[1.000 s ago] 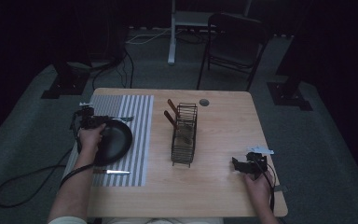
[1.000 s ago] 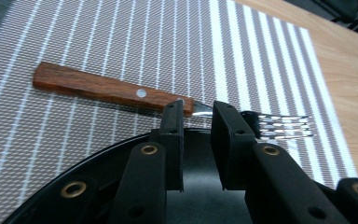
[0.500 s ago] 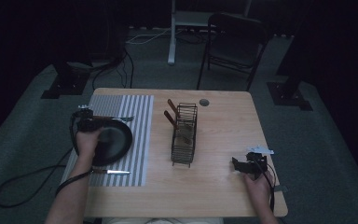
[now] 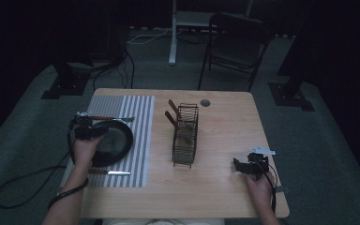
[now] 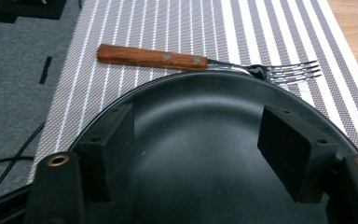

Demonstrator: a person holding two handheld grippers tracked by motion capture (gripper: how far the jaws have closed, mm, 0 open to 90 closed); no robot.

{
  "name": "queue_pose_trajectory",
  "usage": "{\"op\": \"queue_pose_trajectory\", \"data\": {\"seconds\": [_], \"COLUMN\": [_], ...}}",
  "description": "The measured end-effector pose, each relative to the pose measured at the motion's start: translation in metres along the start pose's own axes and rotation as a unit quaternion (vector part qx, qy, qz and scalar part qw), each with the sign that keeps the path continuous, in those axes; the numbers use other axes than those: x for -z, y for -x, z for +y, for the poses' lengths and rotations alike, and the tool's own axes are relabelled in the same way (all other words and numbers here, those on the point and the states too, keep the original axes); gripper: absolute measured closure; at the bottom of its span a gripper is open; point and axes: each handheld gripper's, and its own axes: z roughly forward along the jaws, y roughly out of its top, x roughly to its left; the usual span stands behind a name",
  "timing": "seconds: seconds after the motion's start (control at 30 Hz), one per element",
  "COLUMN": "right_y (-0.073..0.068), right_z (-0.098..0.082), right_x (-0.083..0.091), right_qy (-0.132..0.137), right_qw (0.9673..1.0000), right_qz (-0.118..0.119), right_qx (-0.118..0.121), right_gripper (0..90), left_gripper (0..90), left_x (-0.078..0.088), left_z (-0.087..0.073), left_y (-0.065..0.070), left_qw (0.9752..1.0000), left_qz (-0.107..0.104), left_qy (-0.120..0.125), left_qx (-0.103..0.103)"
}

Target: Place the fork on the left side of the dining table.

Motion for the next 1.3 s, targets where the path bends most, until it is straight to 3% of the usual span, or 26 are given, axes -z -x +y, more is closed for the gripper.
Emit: {"op": "queue_pose_trajectory", "data": {"seconds": [0.07, 0.13, 0.43, 0.53, 0.7, 0.8, 0.93, 1.2, 1.3], "right_y": [0.0, 0.0, 0.0, 0.0, 0.0, 0.0, 0.0, 0.0, 0.0], "right_z": [0.0, 0.0, 0.0, 0.0, 0.0, 0.0, 0.0, 0.0, 0.0], "right_x": [0.0, 0.0, 0.0, 0.0, 0.0, 0.0, 0.0, 0.0, 0.0], "right_qy": [0.0, 0.0, 0.0, 0.0, 0.0, 0.0, 0.0, 0.0, 0.0], "right_qw": [1.0, 1.0, 1.0, 1.0, 1.0, 1.0, 1.0, 1.0, 1.0], "right_qz": [0.0, 0.0, 0.0, 0.0, 0.0, 0.0, 0.0, 0.0, 0.0], "right_qx": [0.0, 0.0, 0.0, 0.0, 0.0, 0.0, 0.0, 0.0, 0.0], "right_gripper": [12.8, 12.8, 12.8, 12.8, 12.8, 12.8, 12.8, 12.8, 12.8], "left_gripper": [19.7, 19.5, 16.2, 11.0, 10.2, 4.9, 4.9, 1.8, 1.8], "left_x": [0.004, 0.007, 0.023, 0.028, 0.036, 0.039, 0.042, 0.057, 0.062], "left_z": [-0.003, -0.007, -0.023, -0.027, -0.038, -0.045, -0.054, -0.068, -0.073], "left_y": [0.0, 0.001, -0.002, -0.002, -0.004, -0.006, -0.008, -0.01, -0.01], "left_qw": [0.9999, 0.9997, 0.9995, 0.9993, 0.9992, 0.9991, 0.9988, 0.999, 0.9988], "left_qz": [-0.01, -0.01, -0.015, 0.0, 0.003, 0.01, 0.02, 0.002, 0.007], "left_qy": [-0.004, -0.004, 0.007, 0.007, 0.016, 0.008, 0.008, 0.027, 0.033], "left_qx": [-0.007, -0.023, -0.028, -0.037, -0.036, -0.04, -0.044, -0.034, -0.034]}}
